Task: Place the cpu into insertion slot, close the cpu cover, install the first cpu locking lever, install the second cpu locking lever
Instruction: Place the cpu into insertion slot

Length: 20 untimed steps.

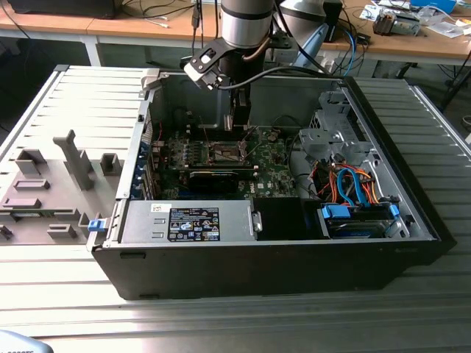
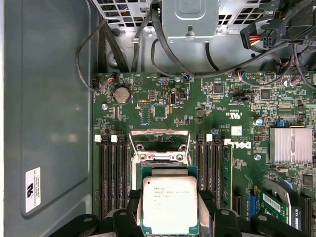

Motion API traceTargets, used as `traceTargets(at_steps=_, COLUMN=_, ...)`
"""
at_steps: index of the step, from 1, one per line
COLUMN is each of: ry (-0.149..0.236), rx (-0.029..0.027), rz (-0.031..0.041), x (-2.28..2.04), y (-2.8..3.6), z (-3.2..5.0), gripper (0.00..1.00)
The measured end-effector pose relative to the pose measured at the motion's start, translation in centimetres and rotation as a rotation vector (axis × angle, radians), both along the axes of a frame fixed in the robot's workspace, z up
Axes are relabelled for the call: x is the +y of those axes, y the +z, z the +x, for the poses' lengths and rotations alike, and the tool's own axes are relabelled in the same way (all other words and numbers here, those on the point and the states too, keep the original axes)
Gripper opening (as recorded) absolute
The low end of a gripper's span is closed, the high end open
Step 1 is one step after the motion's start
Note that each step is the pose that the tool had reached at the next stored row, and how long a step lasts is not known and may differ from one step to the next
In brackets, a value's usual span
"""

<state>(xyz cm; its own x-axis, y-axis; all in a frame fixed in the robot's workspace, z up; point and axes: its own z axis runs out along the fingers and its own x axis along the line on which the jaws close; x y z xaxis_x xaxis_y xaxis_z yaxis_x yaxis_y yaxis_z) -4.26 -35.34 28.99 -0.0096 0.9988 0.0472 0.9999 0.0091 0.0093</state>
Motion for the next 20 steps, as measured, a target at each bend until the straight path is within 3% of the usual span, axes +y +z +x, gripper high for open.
traceTargets(at_steps=20, ry=0.0, rx=0.0, rz=0.0, x=0.0, y=-0.67, z=0.0, gripper=0.54)
